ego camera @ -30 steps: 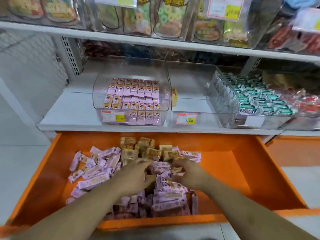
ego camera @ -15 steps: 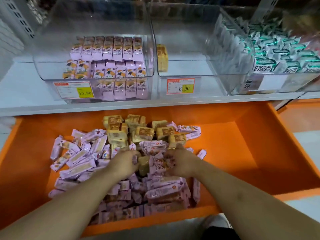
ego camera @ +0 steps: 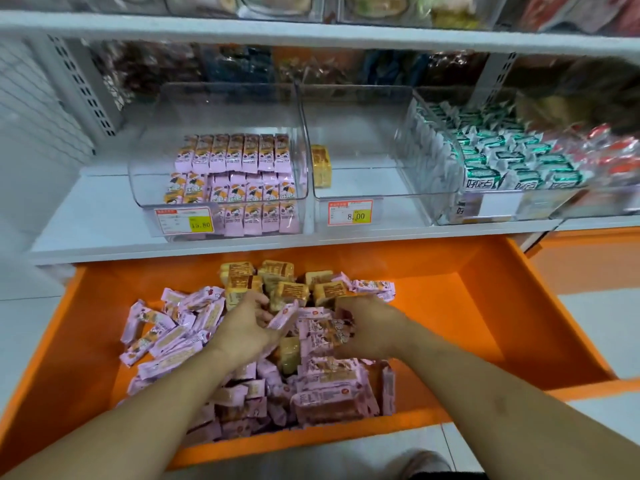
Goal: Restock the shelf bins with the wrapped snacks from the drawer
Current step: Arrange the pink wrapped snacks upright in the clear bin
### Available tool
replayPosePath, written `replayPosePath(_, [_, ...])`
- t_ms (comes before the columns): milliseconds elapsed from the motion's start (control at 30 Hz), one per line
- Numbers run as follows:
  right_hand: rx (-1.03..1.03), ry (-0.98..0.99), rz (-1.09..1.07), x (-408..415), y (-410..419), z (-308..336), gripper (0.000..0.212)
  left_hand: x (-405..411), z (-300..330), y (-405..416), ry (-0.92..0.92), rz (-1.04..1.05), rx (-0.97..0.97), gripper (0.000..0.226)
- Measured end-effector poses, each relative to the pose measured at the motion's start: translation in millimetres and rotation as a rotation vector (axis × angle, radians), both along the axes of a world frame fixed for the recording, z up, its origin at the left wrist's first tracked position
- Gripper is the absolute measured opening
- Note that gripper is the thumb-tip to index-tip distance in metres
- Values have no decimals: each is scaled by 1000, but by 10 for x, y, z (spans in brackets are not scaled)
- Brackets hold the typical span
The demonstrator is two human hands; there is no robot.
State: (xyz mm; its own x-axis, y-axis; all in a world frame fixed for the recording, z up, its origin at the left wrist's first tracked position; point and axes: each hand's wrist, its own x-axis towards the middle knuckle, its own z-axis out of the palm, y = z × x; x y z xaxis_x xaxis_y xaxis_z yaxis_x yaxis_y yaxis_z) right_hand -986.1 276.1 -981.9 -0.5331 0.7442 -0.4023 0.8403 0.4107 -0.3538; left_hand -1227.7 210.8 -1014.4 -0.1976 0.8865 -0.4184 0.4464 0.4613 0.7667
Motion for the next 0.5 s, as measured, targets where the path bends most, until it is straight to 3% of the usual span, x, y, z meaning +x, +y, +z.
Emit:
replayPosePath(67, [72,18,39,-5,-34,298,55,20,213,-39,76,-82,-3,56])
replayPosePath(133, [127,37,74,3,-91,596,50,0,432,-83,150,-132,-12,29])
replayPosePath(167, [144,56,88,8,-124,741,49,-15,560,-114,120,-137,-32,19])
replayPosePath(333, [242,120,174,19,-295,1327,52,-109,1298,-271,-28,-130,14,39])
replayPosePath(433, [285,160,192,-10,-351,1539,54,-150,1629,-364,-186,-84,63,21])
replayPosePath(500, [301,204,185,-38,-362,1609,50,-191,1743,-403,-267,-65,88,26])
